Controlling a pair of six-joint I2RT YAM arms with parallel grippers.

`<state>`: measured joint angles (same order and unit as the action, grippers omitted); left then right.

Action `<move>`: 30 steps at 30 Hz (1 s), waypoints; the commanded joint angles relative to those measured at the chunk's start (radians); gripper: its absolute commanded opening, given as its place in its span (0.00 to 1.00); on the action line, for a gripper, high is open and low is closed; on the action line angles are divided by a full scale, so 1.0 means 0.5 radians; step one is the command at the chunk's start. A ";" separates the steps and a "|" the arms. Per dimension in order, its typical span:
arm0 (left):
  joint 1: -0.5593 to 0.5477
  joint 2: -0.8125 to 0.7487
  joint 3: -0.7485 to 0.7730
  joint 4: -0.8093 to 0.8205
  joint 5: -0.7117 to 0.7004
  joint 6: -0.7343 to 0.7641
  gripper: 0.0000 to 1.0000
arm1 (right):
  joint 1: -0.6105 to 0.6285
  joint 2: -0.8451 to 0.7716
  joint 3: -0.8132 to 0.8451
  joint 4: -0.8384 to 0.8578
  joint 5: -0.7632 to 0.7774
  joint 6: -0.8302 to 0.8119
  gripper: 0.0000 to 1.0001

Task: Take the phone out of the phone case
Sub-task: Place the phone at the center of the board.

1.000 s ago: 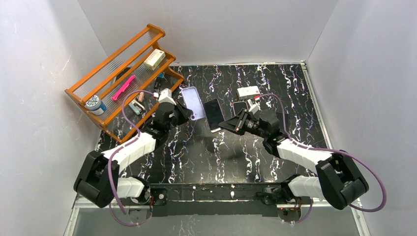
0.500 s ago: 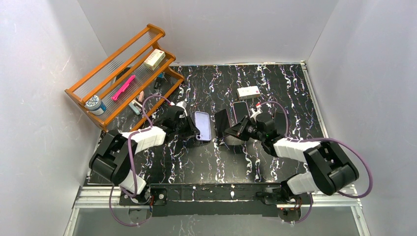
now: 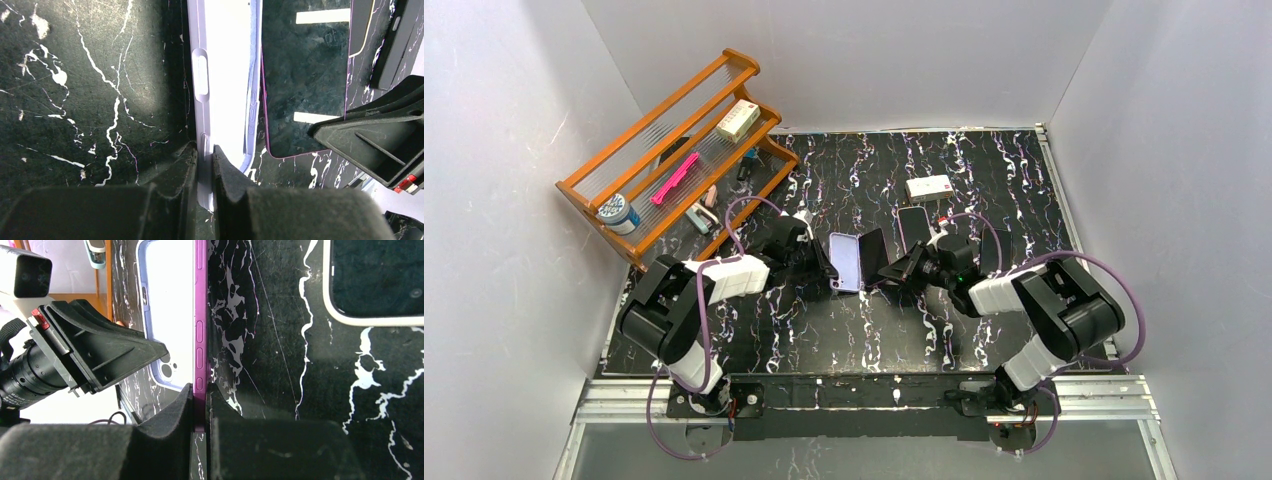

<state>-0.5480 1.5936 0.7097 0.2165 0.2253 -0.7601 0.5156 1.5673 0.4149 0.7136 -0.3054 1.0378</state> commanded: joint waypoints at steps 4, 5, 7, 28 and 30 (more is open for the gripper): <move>-0.012 -0.022 0.051 -0.070 -0.093 0.013 0.16 | 0.003 0.113 -0.011 0.214 -0.052 0.001 0.12; -0.012 -0.024 0.062 -0.092 -0.109 0.023 0.17 | 0.003 0.120 -0.020 0.213 -0.059 -0.005 0.14; -0.012 -0.022 0.075 -0.112 -0.116 0.037 0.18 | 0.007 0.124 -0.024 0.183 -0.058 -0.040 0.18; -0.012 -0.014 0.104 -0.155 -0.222 0.061 0.74 | 0.126 0.039 0.131 -0.648 0.321 -0.566 0.58; -0.012 -0.007 0.113 -0.160 -0.218 0.066 0.76 | 0.131 0.018 0.156 -0.731 0.385 -0.606 0.62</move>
<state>-0.5514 1.5940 0.7502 0.1795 0.1528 -0.7441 0.5797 1.5841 0.4847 0.5705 -0.2604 0.8436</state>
